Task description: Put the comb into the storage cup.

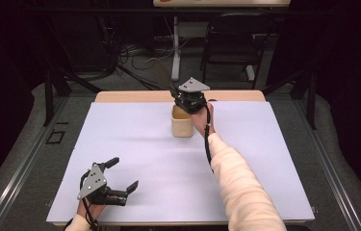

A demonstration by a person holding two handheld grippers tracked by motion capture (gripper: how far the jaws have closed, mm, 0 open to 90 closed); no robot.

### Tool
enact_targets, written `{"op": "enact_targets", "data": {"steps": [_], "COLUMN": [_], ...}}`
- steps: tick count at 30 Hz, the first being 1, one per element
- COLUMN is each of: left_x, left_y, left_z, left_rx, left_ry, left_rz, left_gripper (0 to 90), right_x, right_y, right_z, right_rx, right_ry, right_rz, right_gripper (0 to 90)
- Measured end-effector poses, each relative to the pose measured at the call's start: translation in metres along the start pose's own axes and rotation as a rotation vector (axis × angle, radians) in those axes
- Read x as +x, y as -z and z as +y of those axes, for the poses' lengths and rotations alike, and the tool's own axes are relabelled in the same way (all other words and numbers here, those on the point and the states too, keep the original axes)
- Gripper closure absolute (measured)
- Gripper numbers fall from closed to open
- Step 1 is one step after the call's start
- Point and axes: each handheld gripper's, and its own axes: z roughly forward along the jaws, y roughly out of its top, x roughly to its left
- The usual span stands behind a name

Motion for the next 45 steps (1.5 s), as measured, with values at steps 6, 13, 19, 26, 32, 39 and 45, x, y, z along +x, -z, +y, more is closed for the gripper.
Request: {"op": "enact_targets", "data": {"steps": [6, 13, 19, 26, 32, 39, 45], "left_x": [0.0, 0.0, 0.0, 0.0, 0.0, 0.0, 0.0], "left_y": [0.0, 0.0, 0.0, 0.0, 0.0, 0.0, 0.0], "left_z": [0.0, 0.0, 0.0, 0.0, 0.0, 0.0, 0.0], "left_rx": [0.001, 0.002, 0.001, 0.0, 0.0, 0.0, 0.0], "left_ry": [0.0, -0.001, 0.0, 0.0, 0.0, 0.0, 0.0], "left_rz": [0.001, 0.0, 0.0, 0.0, 0.0, 0.0, 0.0], "left_gripper": [0.1, 0.1, 0.1, 0.1, 0.1, 0.1, 0.1], "right_x": [0.0, 0.0, 0.0, 0.0, 0.0, -0.001, -0.001], "right_y": [-0.001, -0.002, -0.003, -0.003, -0.003, -0.004, -0.004], "right_z": [-0.006, -0.011, -0.013, -0.017, -0.02, -0.024, -0.027], "right_rx": [0.01, 0.019, 0.022, 0.024, 0.028, 0.033, 0.036], "right_ry": [-0.011, -0.015, -0.022, -0.029, -0.034, -0.038, -0.04], "right_rz": [0.003, 0.007, 0.011, 0.013, 0.015, 0.015, 0.015], "right_gripper": [72.2, 72.2, 72.2, 72.2, 72.2, 72.2, 72.2]}}
